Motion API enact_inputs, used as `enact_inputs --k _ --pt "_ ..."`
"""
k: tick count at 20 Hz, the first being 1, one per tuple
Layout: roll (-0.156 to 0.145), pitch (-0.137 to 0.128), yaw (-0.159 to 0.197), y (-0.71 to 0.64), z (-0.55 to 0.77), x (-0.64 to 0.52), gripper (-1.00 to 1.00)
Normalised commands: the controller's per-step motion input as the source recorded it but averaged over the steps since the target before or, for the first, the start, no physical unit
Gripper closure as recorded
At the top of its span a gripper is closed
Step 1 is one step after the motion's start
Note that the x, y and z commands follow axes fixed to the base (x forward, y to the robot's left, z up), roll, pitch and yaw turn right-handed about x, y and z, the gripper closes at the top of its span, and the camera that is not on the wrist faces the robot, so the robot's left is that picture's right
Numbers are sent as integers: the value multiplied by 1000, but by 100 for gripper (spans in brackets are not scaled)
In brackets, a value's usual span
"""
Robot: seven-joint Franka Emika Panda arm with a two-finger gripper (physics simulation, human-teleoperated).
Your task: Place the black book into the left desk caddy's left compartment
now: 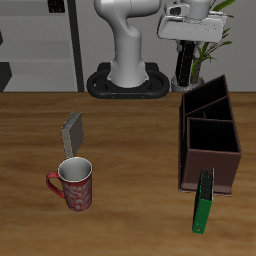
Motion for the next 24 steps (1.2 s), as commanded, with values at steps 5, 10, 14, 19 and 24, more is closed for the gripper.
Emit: enact_inputs --k 5,10,14,19,24 --pt "42 -12 16 352 -48 -192 100" --pt "33 -22 -2 364 -27 -117 100" --pt "61 8 31 321 -59 -44 100" --pt "21 16 -8 124 -57 28 100" --pt "19 26 -13 103 -109 81 100"
